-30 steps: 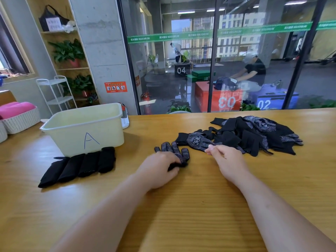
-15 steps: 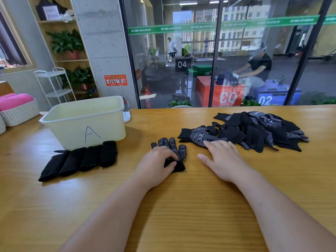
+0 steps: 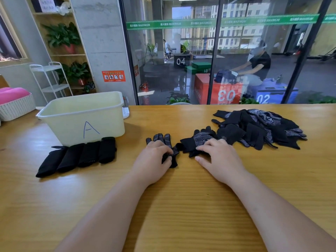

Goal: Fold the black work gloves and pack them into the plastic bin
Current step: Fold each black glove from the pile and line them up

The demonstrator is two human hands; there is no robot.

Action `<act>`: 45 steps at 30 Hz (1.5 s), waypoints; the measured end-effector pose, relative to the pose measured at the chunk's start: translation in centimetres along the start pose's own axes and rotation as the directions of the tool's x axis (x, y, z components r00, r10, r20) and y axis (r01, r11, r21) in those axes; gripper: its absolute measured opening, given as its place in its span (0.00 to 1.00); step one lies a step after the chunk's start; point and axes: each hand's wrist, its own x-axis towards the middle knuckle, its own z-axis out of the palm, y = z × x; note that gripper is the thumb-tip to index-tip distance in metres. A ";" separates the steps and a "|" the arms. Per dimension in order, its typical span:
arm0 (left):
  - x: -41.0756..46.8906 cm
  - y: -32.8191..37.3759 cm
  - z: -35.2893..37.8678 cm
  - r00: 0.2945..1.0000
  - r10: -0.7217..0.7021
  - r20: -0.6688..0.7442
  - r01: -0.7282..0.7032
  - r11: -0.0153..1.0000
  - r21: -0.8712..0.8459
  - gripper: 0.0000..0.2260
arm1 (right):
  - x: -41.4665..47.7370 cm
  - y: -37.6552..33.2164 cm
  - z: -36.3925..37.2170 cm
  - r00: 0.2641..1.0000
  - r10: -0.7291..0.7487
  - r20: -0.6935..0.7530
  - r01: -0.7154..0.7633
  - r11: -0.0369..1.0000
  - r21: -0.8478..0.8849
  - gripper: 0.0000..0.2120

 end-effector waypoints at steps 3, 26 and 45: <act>-0.1 0.0 0.0 1.000 0.008 -0.011 -0.008 1.000 0.007 0.11 | 0.6 -0.2 0.4 0.995 0.089 -0.054 -0.085 0.994 0.072 0.16; -0.1 -0.1 -0.2 0.998 -0.019 0.056 0.016 0.998 0.061 0.17 | -1.7 1.7 -5.0 0.971 -0.097 0.219 -0.051 0.810 0.585 0.07; -0.2 0.9 -0.6 1.000 0.008 -0.002 -0.008 1.000 0.001 0.20 | -0.3 1.6 -1.9 0.993 0.096 -0.062 -0.092 0.993 0.070 0.21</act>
